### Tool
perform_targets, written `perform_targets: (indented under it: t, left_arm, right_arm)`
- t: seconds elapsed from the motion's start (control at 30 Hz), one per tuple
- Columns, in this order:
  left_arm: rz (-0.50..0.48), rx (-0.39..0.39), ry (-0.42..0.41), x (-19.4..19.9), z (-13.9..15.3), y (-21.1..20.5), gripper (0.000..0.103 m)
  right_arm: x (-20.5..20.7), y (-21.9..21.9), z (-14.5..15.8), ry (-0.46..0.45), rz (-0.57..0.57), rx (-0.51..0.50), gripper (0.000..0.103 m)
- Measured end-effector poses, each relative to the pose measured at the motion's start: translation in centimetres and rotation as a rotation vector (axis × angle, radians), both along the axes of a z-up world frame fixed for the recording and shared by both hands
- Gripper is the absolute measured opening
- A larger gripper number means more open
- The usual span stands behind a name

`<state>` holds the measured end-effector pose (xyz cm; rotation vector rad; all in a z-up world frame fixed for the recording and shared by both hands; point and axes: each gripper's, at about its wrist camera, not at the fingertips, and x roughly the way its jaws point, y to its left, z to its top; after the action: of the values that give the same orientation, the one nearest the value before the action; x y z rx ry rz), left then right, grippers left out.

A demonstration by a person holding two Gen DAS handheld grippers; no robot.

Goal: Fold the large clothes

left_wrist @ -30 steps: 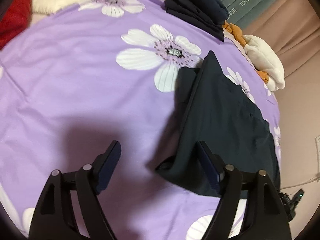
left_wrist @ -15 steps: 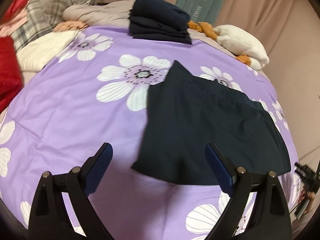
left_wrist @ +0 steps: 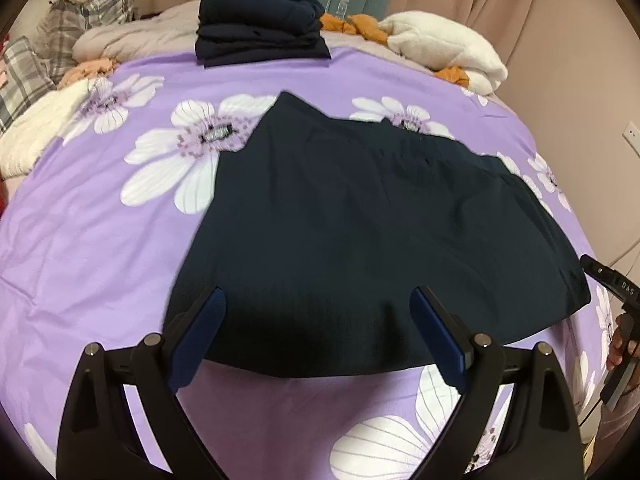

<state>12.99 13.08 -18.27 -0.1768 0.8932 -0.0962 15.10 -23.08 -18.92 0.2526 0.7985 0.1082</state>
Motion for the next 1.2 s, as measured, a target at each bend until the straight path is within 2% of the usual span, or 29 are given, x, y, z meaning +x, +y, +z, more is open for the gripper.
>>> perform_targets:
  t: [0.17,0.4,0.57,0.7,0.83,1.03,1.2]
  left_arm:
    - [-0.013,0.03,0.042,0.4,-2.1,-0.5,0.093]
    - [-0.042,0.016,0.077,0.2,-4.1,-0.4,0.101]
    - [-0.004,0.033,0.061,-0.5,-2.8,-0.5,0.098]
    - [-0.034,0.074,-0.037,-2.0,0.1,-1.7,0.098]
    - [-0.104,0.083,-0.083,-1.9,1.9,-3.7,0.099]
    - [-0.128,0.08,-0.067,-0.2,0.9,-6.6,0.099]
    - [-0.131,0.113,-0.008,1.3,-1.6,-7.9,0.099]
  right_arm:
    - [-0.4,0.3,-2.7,0.09,-0.01,0.008,0.056]
    - [-1.2,1.0,-3.6,0.081,0.009,-0.052,0.055]
    - [-0.9,0.9,-2.8,0.116,-0.004,-0.054,0.055]
    - [-2.2,1.3,-0.5,0.04,0.006,-0.054,0.055]
    - [-2.2,3.0,1.4,-0.023,0.076,-0.027,0.055]
    - [0.3,6.6,0.5,-0.015,0.127,-0.019,0.055]
    - [2.0,8.9,-2.2,0.048,0.102,-0.041,0.055]
